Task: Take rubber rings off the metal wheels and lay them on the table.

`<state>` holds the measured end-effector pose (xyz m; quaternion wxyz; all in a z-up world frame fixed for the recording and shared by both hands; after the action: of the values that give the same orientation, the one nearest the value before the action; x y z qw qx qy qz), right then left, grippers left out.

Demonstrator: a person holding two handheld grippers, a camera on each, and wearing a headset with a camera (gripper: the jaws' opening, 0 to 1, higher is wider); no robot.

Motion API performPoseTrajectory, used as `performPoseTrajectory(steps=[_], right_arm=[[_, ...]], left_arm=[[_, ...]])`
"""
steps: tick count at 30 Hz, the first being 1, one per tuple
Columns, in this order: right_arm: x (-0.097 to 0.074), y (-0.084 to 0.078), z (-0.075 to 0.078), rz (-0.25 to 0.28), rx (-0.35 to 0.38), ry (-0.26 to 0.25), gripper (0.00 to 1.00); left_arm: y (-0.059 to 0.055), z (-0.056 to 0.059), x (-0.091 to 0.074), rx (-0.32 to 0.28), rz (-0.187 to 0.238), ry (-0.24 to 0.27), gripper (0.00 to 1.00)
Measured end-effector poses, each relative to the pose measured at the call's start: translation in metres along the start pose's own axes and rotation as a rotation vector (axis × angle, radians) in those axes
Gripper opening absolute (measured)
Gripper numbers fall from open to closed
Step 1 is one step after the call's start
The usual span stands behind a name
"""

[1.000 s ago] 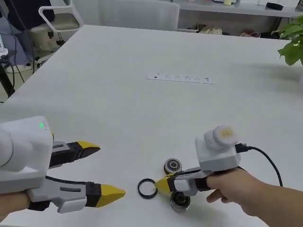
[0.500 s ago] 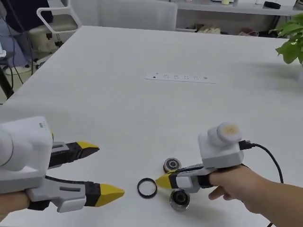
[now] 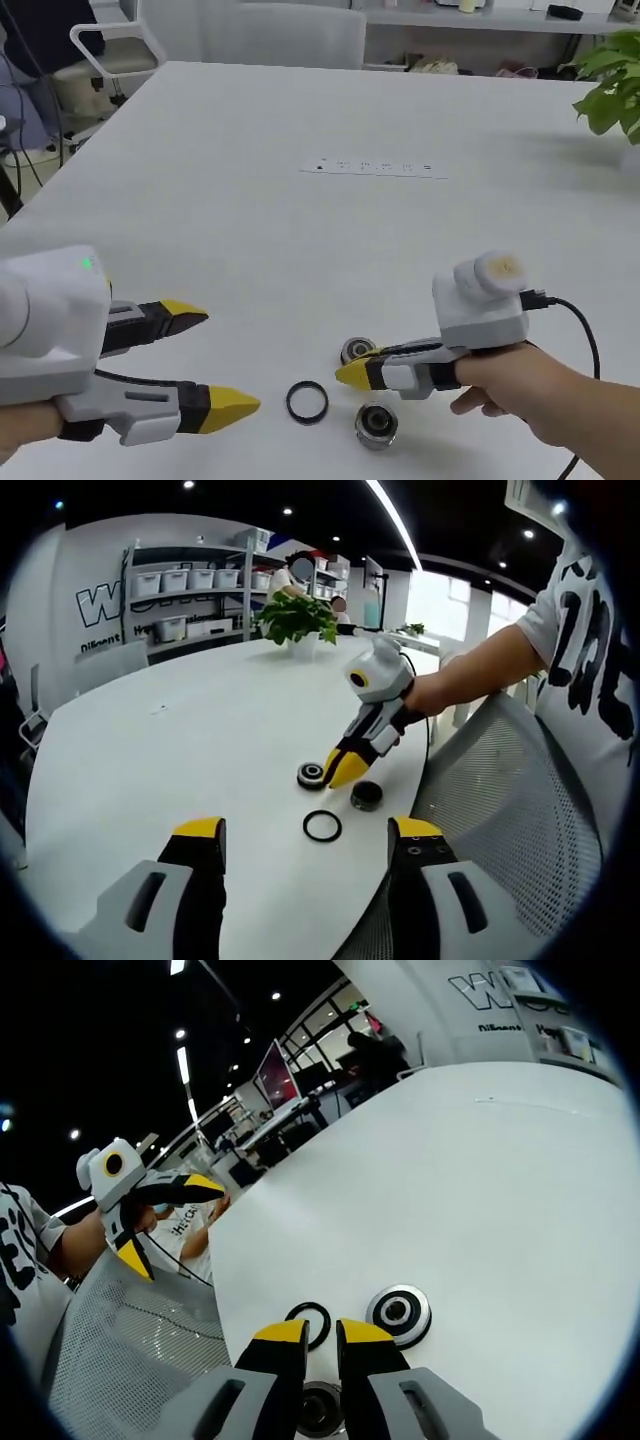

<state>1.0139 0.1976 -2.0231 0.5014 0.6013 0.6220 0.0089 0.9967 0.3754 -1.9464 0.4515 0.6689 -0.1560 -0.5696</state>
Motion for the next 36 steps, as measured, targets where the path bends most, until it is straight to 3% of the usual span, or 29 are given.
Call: performPoseTrajectory(steps=[11,26,36], right_arm=[[-0.012,0.002,0.003,0.035,-0.033,-0.02,0.12],[-0.028,0.001,0.02,0.048,-0.092,-0.099,0.2],[-0.03,-0.005,0.03,0.02,-0.141,-0.139,0.25]], left_arm=[[0.007,-0.002,0.007,0.004,0.003,-0.014,0.62],[0.019,-0.012,0.022,0.02,-0.006,-0.028,0.62],[0.024,-0.014,0.039,0.036,-0.029,-0.048,0.62]])
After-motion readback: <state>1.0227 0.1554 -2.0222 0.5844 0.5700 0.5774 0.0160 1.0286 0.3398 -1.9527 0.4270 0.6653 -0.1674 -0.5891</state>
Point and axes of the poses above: the centre of the closed fingertips' face, and the gripper's own axes: x roughly forward along the fingers, z roughly to its right, y roughly out of its top, the point moved 5 cm from there along -x, roughly backward along the fingers, and after that the axes turned 8 degrees about -z, right-handed, at the moved point
